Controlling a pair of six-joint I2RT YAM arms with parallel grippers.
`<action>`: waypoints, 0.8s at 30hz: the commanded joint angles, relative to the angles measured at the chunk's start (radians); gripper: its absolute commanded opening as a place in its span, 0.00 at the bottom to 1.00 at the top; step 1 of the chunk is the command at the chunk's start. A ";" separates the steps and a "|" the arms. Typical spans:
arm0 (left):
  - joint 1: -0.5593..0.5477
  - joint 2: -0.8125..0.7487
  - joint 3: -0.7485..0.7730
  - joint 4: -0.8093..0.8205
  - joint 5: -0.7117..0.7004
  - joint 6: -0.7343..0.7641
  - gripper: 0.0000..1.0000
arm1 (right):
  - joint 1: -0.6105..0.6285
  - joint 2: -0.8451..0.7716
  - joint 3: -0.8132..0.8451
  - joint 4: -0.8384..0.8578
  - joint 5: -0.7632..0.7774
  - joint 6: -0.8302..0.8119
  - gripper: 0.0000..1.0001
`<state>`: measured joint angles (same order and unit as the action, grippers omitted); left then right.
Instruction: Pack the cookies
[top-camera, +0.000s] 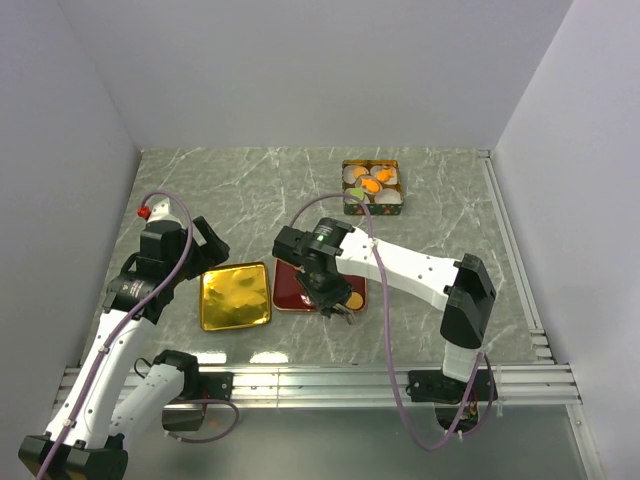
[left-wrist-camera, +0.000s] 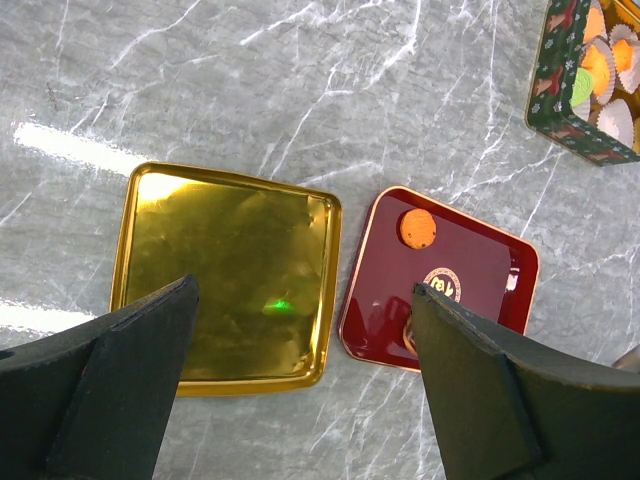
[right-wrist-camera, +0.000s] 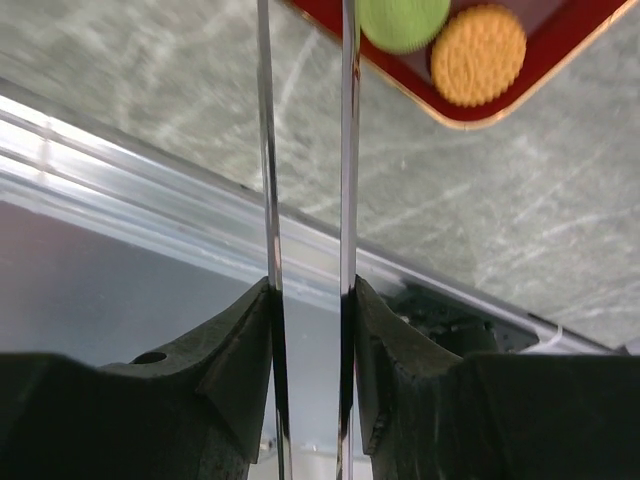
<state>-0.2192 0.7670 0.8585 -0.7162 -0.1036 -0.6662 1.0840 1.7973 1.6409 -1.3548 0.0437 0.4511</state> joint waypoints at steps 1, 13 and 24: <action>0.001 -0.009 0.005 0.023 -0.018 0.005 0.93 | 0.004 0.019 0.105 -0.033 0.041 -0.008 0.38; 0.001 -0.003 0.004 0.021 -0.021 0.004 0.93 | -0.009 0.074 0.243 -0.053 0.042 -0.019 0.37; 0.001 -0.003 0.004 0.021 -0.021 0.005 0.94 | -0.062 0.100 0.335 -0.044 0.001 -0.022 0.37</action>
<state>-0.2192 0.7692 0.8585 -0.7166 -0.1104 -0.6662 1.0512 1.9049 1.9141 -1.3491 0.0570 0.4397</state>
